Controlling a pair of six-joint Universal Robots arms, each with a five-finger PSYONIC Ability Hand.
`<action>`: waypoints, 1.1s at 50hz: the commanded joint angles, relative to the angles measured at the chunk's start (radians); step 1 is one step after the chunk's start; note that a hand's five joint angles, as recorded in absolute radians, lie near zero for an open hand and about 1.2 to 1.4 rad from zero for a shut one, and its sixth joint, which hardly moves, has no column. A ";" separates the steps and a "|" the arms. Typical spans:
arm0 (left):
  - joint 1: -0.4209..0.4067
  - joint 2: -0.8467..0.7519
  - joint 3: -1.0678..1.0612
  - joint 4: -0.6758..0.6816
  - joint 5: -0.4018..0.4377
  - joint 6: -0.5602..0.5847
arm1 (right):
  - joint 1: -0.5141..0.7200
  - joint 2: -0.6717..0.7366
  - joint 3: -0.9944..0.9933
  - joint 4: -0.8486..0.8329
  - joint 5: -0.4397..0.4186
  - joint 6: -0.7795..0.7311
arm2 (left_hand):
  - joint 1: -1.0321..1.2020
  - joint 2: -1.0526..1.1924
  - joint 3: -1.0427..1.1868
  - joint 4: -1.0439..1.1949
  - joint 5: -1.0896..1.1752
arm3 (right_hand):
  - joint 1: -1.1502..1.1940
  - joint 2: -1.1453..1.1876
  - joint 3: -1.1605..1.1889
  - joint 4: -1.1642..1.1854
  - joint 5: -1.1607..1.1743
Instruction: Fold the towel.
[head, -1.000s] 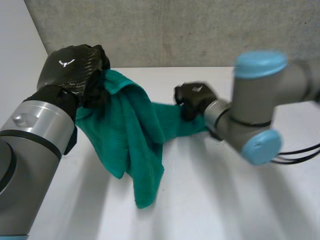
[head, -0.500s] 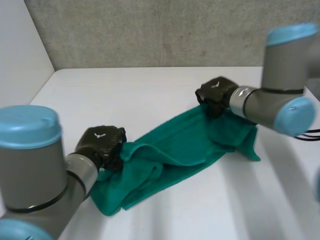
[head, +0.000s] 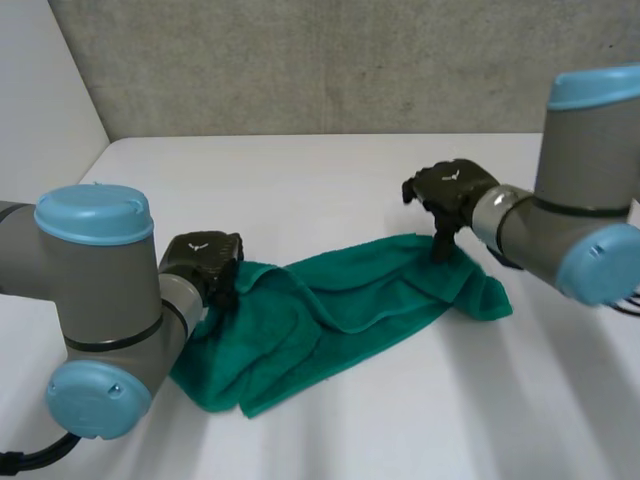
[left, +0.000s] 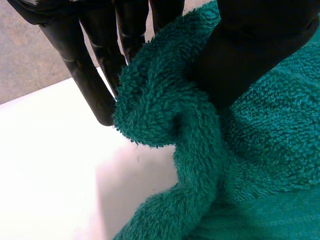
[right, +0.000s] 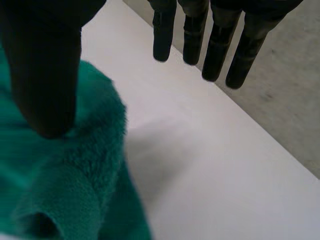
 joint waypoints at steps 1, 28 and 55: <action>0.001 0.012 -0.010 -0.001 -0.001 0.000 | 0.040 -0.141 0.305 -0.075 -0.051 0.004 | 0.293 0.194 0.229 0.196 0.247 | 0.302 0.256 0.248 0.248 0.255; 0.020 0.012 -0.012 -0.003 0.001 0.000 | 0.210 -0.242 0.587 -0.204 -0.040 0.061 | 0.293 0.194 0.229 0.196 0.247 | 0.534 0.488 0.480 0.480 0.487; 0.028 0.020 -0.019 -0.006 0.001 0.000 | 0.125 0.057 0.298 -0.313 0.084 0.173 | 0.293 0.194 0.229 0.196 0.247 | 0.346 0.300 0.292 0.292 0.299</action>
